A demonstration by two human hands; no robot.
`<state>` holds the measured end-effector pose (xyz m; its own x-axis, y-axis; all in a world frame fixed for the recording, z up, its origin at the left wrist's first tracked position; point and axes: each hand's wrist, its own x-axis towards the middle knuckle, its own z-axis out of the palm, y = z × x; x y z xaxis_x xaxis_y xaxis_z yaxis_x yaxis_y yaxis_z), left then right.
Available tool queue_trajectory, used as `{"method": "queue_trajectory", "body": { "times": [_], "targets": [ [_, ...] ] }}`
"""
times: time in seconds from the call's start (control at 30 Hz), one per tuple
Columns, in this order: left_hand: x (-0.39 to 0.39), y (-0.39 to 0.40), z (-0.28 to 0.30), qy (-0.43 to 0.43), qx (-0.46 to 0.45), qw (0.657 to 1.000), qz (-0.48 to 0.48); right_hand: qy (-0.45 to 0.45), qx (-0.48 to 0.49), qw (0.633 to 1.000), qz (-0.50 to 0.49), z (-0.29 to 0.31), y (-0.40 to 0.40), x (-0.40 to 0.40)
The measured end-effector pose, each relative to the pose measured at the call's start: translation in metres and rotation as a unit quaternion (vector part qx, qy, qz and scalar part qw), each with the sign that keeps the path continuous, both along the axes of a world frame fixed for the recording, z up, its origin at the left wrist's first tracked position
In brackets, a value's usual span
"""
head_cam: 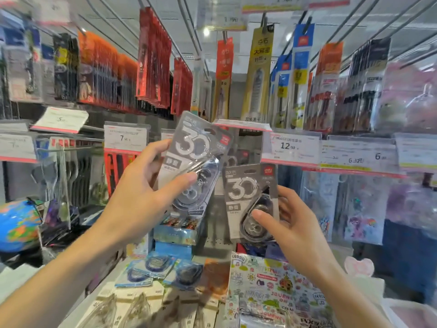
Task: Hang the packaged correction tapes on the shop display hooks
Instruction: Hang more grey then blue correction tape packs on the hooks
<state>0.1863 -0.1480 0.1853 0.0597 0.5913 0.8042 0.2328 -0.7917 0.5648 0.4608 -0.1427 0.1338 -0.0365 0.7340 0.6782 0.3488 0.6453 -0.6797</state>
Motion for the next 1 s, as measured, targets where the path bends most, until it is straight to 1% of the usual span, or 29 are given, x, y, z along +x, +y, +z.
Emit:
{"method": "queue_trajectory", "body": {
  "times": [0.17, 0.33, 0.67, 0.8, 1.0],
  "targets": [
    [-0.003, 0.0, 0.01, 0.003, 0.01, 1.0, 0.003, 0.013, 0.011, 1.0, -0.007, 0.008, 0.005, -0.02],
    [-0.005, 0.0, 0.011, -0.001, 0.012, 1.0, 0.005, 0.028, 0.004, 0.999, -0.046, 0.015, 0.01, -0.032],
    [-0.009, 0.005, 0.005, -0.003, 0.006, 1.0, 0.002, 0.039, 0.003, 0.998, -0.042, 0.023, 0.011, -0.04],
    [-0.012, 0.009, 0.002, -0.004, 0.005, 1.0, 0.0, 0.047, -0.017, 0.998, -0.042, 0.025, 0.016, -0.039],
    [-0.015, 0.019, -0.007, -0.013, -0.016, 1.0, 0.011, 0.035, -0.005, 0.994, -0.101, 0.018, 0.027, -0.035]
  ]
}}
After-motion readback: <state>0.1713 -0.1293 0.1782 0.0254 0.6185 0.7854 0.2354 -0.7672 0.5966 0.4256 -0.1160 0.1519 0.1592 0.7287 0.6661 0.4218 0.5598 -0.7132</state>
